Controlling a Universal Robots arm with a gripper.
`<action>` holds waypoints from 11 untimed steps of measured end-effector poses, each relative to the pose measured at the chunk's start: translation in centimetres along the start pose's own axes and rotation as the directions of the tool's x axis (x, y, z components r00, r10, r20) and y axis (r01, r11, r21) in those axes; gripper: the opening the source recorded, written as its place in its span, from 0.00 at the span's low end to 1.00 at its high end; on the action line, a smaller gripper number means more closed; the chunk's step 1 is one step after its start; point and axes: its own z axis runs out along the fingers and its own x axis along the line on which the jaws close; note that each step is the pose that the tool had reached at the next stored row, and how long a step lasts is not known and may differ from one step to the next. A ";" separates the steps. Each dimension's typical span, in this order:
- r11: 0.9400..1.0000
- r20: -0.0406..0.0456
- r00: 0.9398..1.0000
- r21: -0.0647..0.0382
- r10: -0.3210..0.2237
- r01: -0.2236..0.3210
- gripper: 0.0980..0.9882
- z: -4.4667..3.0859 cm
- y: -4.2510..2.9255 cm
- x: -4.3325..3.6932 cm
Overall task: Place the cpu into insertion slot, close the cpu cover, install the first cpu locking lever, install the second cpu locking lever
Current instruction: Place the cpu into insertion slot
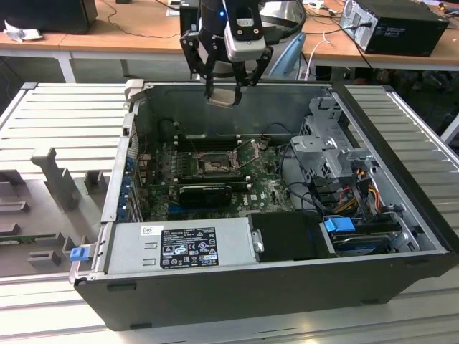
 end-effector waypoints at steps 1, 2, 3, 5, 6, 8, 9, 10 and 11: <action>1.000 0.001 1.000 0.000 0.011 -0.011 0.48 0.00 0.00 0.00; 1.000 0.002 1.000 0.000 0.023 -0.023 0.48 0.00 0.00 0.00; 0.999 0.003 0.999 -0.001 0.034 -0.034 0.48 0.01 0.00 0.00; 0.999 0.004 0.999 -0.001 0.051 -0.051 0.48 0.01 0.00 0.00; 0.998 0.005 0.998 -0.001 0.060 -0.060 0.48 0.02 0.00 0.00; 0.997 0.006 0.997 -0.002 0.071 -0.071 0.48 0.02 0.00 0.00; 0.997 0.007 0.997 -0.002 0.078 -0.078 0.48 0.03 0.00 0.00; 0.996 0.008 0.996 -0.002 0.087 -0.087 0.48 0.03 0.00 0.00; 0.996 0.008 0.996 -0.002 0.091 -0.091 0.48 0.04 0.00 0.00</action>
